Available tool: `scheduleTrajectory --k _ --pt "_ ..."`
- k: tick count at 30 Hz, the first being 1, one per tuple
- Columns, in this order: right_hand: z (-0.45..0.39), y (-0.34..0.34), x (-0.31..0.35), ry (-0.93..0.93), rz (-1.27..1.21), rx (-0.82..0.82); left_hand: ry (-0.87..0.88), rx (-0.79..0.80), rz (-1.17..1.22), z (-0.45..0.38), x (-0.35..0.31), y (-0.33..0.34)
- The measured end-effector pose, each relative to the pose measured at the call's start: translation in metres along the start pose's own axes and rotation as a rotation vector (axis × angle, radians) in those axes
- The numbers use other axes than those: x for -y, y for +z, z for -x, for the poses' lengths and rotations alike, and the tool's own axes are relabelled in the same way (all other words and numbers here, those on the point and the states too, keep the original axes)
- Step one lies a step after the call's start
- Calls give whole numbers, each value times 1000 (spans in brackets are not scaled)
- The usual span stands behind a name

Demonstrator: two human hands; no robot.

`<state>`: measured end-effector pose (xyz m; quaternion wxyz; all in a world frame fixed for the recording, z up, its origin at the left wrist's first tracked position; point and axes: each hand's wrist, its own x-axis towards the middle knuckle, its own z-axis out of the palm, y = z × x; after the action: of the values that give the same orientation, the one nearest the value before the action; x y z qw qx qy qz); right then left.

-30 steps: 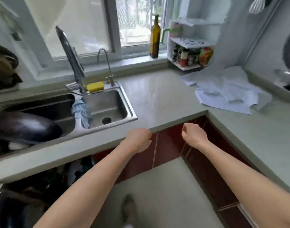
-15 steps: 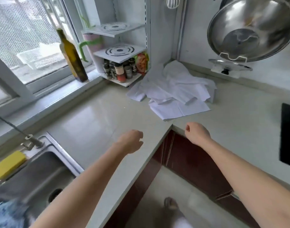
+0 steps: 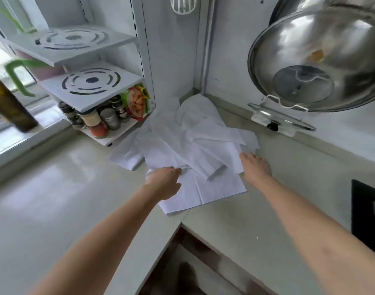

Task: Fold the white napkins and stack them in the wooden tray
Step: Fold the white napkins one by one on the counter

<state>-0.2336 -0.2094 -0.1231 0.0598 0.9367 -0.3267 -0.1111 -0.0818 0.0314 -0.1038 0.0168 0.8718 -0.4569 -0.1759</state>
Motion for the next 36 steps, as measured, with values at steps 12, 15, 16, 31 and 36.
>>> scheduleTrajectory --k 12,15,16,31,36 --pt "-71 22 -16 -22 -169 -30 10 85 114 -76 -21 -2" --pt "-86 -20 9 -111 -616 -58 9 -62 401 -74 -10 -14" --pt "-87 -40 23 -168 -759 -38 9 -97 519 -69 -5 -21" --pt "7 -243 264 -1024 -952 138 -235 -750 868 128 120 -89" --pt "70 -256 329 -1226 -874 284 -294 -830 637 215 166 -85"
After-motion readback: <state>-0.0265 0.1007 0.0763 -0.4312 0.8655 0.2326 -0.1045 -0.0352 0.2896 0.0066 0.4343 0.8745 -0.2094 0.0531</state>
